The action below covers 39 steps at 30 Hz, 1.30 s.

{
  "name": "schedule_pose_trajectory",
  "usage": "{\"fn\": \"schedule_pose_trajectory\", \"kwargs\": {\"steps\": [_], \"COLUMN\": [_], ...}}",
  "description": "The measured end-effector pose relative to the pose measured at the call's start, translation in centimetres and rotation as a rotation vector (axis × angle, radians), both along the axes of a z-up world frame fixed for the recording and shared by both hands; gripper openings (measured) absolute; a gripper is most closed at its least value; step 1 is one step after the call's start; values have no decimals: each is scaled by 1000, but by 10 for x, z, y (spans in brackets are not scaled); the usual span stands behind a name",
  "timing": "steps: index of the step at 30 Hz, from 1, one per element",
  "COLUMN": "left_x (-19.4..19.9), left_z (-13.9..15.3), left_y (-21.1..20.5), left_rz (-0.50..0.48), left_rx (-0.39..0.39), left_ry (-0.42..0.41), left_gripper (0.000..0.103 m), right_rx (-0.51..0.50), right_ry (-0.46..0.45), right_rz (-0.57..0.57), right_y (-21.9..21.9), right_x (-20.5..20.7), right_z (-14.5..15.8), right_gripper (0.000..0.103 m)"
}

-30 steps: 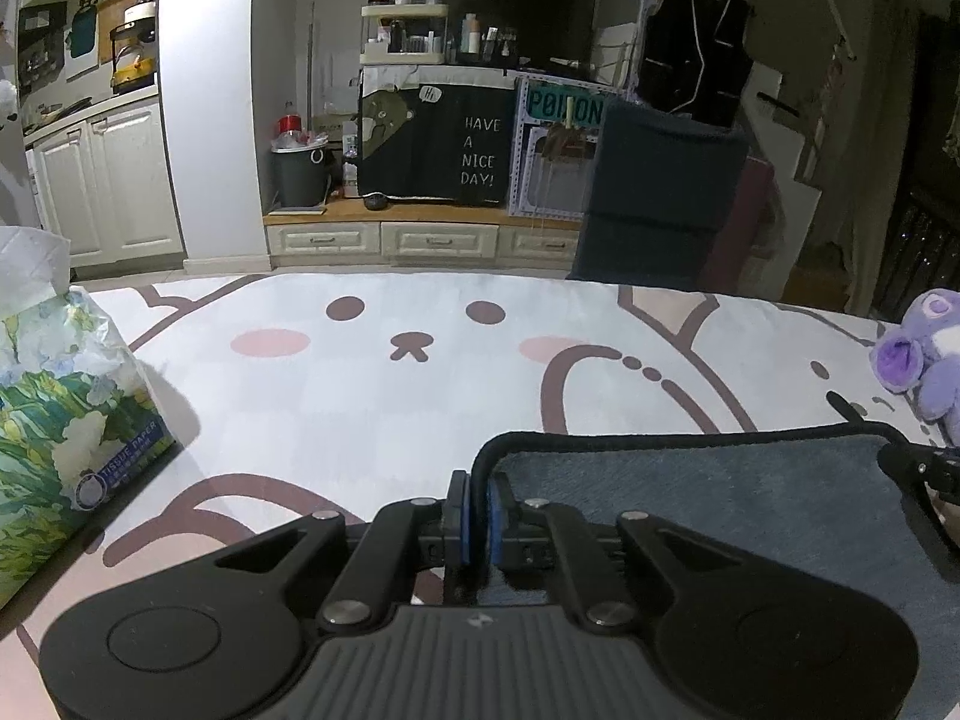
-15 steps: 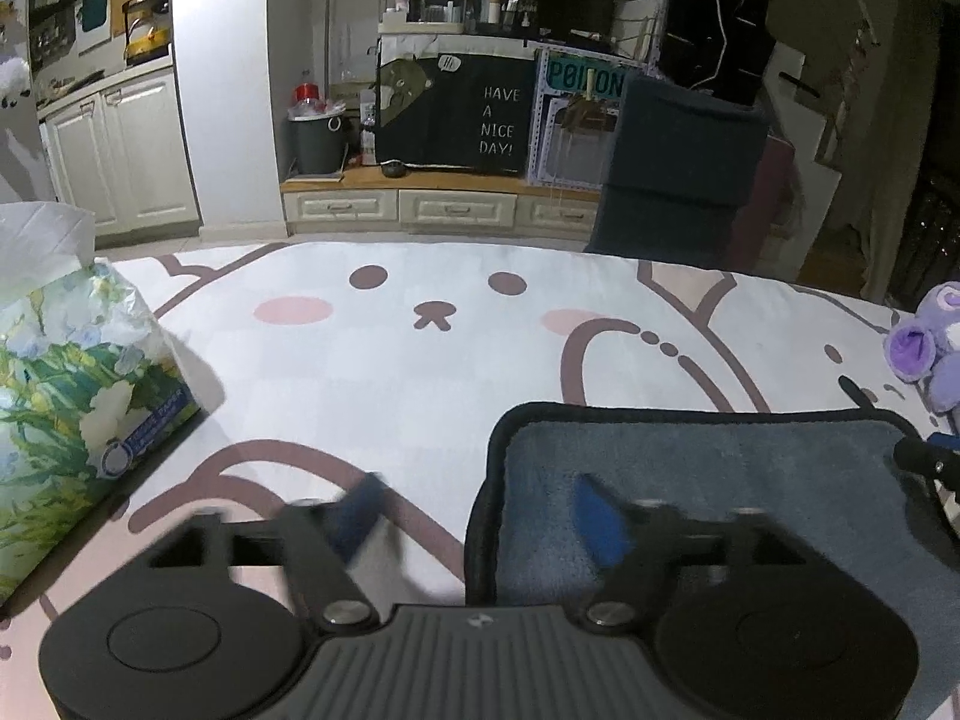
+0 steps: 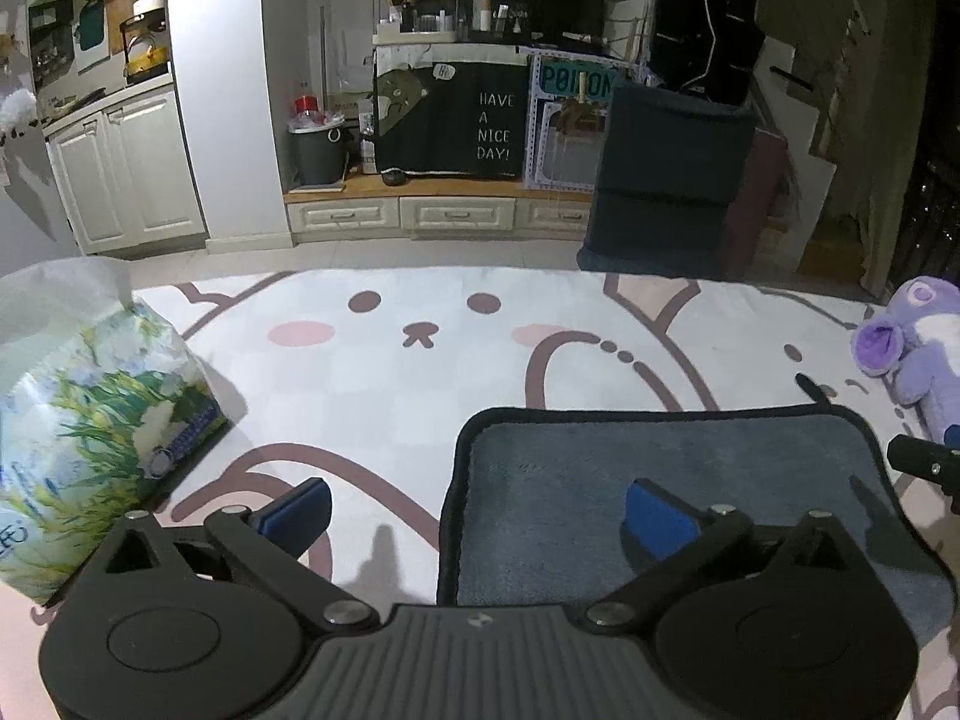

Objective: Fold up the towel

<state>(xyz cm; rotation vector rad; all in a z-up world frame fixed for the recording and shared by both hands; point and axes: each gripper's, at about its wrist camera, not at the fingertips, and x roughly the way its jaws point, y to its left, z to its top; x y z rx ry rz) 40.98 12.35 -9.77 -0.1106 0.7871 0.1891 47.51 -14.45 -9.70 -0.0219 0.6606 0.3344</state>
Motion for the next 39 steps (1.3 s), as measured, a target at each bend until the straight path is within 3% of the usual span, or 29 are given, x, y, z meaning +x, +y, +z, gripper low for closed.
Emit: {"fn": "schedule_pose_trajectory", "kwargs": {"steps": [18,39], "left_x": [-45,-124], "left_z": [56,93], "left_y": [-27,-57], "left_rz": [-7,-80], "left_rx": [18,25], "left_ry": [-48,-65], "left_gripper": [103,103], "right_rx": [27,10], "right_ry": [11,-44], "right_rz": [29,56], "right_y": [-5,-16], "right_x": [-53,-137], "right_z": [51,88], "right_gripper": [103,103]}}
